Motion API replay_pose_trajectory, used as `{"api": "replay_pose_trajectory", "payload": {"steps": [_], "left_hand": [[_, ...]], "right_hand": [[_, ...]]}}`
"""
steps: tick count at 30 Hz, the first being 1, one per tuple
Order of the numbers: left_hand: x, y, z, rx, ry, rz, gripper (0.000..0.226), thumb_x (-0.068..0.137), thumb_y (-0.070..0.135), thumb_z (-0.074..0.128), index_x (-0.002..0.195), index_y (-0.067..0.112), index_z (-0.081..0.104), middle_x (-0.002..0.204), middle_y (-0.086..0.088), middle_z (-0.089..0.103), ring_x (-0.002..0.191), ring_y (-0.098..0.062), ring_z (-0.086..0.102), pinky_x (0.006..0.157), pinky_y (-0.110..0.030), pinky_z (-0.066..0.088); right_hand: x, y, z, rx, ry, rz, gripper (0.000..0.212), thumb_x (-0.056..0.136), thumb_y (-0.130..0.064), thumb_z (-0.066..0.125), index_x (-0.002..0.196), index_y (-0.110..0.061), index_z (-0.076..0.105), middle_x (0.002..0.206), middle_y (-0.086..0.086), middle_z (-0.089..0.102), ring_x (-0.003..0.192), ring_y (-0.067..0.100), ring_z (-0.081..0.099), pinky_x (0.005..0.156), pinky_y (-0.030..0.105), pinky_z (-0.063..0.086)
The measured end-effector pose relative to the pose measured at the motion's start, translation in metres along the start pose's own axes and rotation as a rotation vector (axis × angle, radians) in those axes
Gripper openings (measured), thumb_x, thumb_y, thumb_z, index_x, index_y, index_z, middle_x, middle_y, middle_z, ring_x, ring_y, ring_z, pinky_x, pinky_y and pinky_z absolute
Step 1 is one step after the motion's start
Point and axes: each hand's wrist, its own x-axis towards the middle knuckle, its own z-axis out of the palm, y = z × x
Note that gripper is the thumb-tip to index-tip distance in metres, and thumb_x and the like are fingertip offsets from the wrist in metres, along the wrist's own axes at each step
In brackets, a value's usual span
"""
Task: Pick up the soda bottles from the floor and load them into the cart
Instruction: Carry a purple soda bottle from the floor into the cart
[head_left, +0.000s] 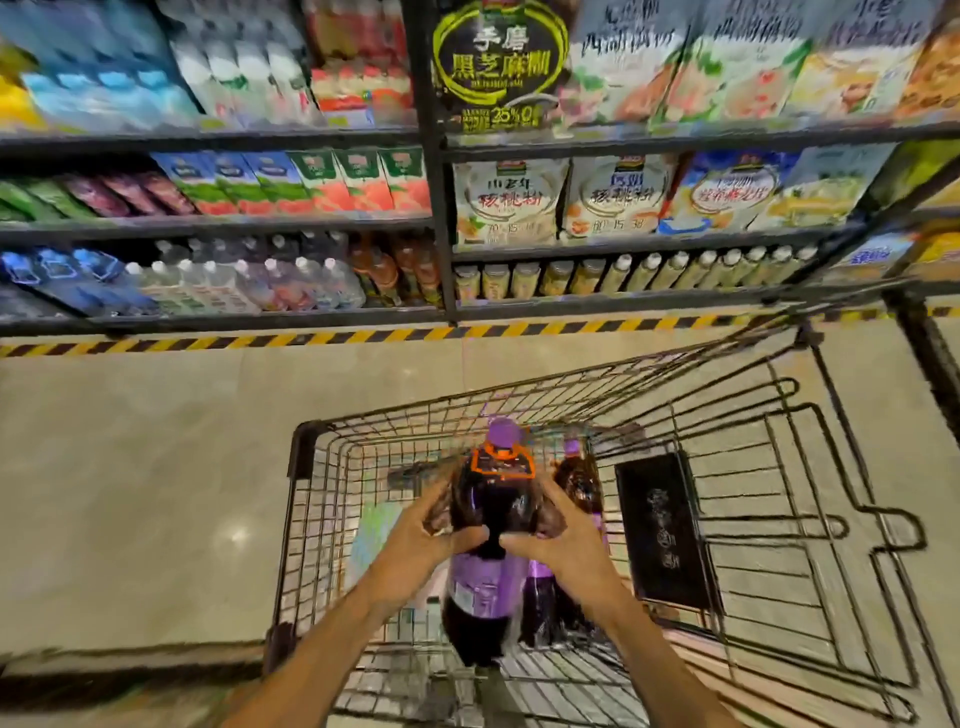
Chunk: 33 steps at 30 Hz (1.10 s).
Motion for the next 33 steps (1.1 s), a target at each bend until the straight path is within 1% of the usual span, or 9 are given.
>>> {"api": "replay_pose_trajectory", "payload": {"steps": [2,4,9,11,15,21,27,30,33], "left_hand": [[0.018,-0.028,0.0,-0.044,0.005,-0.06,0.098,0.054,0.052,0.097,0.14,0.045,0.051,0.142,0.006,0.062,0.132,-0.013,0.057,0.097,-0.024,0.052],[0.035,-0.052,0.0,-0.058,0.008,-0.09,0.09,0.058,0.053,0.095,0.137,0.05,0.052,0.141,0.009,0.062,0.131,-0.009,0.058,0.097,-0.024,0.052],[0.071,-0.102,-0.001,-0.088,0.023,-0.16,0.071,0.072,0.046,0.083,0.134,0.053,0.049,0.131,0.014,0.069,0.124,-0.006,0.063,0.096,-0.026,0.053],[0.086,-0.118,-0.003,-0.089,-0.003,-0.179,0.068,0.084,0.04,0.082,0.14,0.051,0.045,0.137,0.012,0.064,0.126,-0.006,0.061,0.096,-0.025,0.053],[0.117,-0.143,-0.009,-0.133,-0.014,-0.22,0.077,0.088,0.033,0.071,0.154,0.04,0.033,0.143,0.016,0.055,0.125,0.001,0.059,0.087,-0.018,0.055],[0.143,-0.169,-0.024,-0.179,-0.013,-0.314,0.073,0.087,0.038,0.072,0.15,0.047,0.037,0.139,0.017,0.059,0.116,0.004,0.063,0.087,-0.023,0.056],[0.154,-0.177,-0.032,-0.283,0.012,-0.335,0.062,0.092,0.028,0.069,0.147,0.043,0.044,0.137,0.01,0.065,0.122,-0.009,0.064,0.095,-0.031,0.055],[0.155,-0.18,-0.031,-0.248,0.069,-0.377,0.065,0.089,0.036,0.073,0.146,0.045,0.044,0.132,0.008,0.067,0.116,-0.011,0.068,0.091,-0.033,0.057],[0.162,-0.176,-0.03,-0.156,0.147,-0.431,0.061,0.082,0.047,0.08,0.134,0.048,0.049,0.13,0.002,0.068,0.113,-0.018,0.069,0.1,-0.045,0.056]], "right_hand": [[0.018,0.032,0.001,0.027,0.015,0.08,0.097,0.057,-0.036,0.102,0.139,-0.041,0.052,0.128,-0.012,0.073,0.12,0.008,0.068,0.103,0.034,0.055],[0.035,0.058,0.003,0.026,0.024,0.145,0.116,0.049,-0.046,0.103,0.15,-0.032,0.047,0.128,-0.003,0.074,0.119,0.013,0.07,0.097,0.032,0.058],[0.078,0.114,0.005,0.061,0.063,0.23,0.079,0.077,0.009,0.083,0.136,-0.035,0.055,0.097,-0.015,0.08,0.09,-0.002,0.074,0.073,0.016,0.058],[0.093,0.13,0.002,0.066,0.039,0.271,0.074,0.079,0.006,0.083,0.135,-0.036,0.058,0.101,-0.011,0.08,0.097,0.004,0.076,0.077,0.021,0.06],[0.123,0.156,-0.002,0.072,-0.02,0.341,0.096,0.068,-0.027,0.098,0.151,-0.028,0.051,0.124,0.001,0.076,0.115,0.022,0.073,0.097,0.04,0.059],[0.148,0.174,0.012,0.05,0.032,0.388,0.074,0.071,-0.015,0.091,0.136,-0.032,0.061,0.115,-0.001,0.079,0.109,0.02,0.075,0.095,0.037,0.059],[0.153,0.175,0.027,-0.035,0.128,0.367,0.049,0.083,-0.003,0.084,0.123,-0.025,0.065,0.097,-0.015,0.08,0.093,0.003,0.076,0.075,0.015,0.058],[0.157,0.176,0.034,-0.171,0.21,0.372,0.037,0.082,-0.033,0.089,0.116,-0.03,0.073,0.109,-0.01,0.078,0.098,0.001,0.074,0.084,0.019,0.059],[0.163,0.188,0.04,-0.392,0.205,0.397,0.071,0.074,-0.076,0.075,0.122,-0.024,0.073,0.122,0.0,0.071,0.101,0.008,0.073,0.091,0.036,0.062]]}}
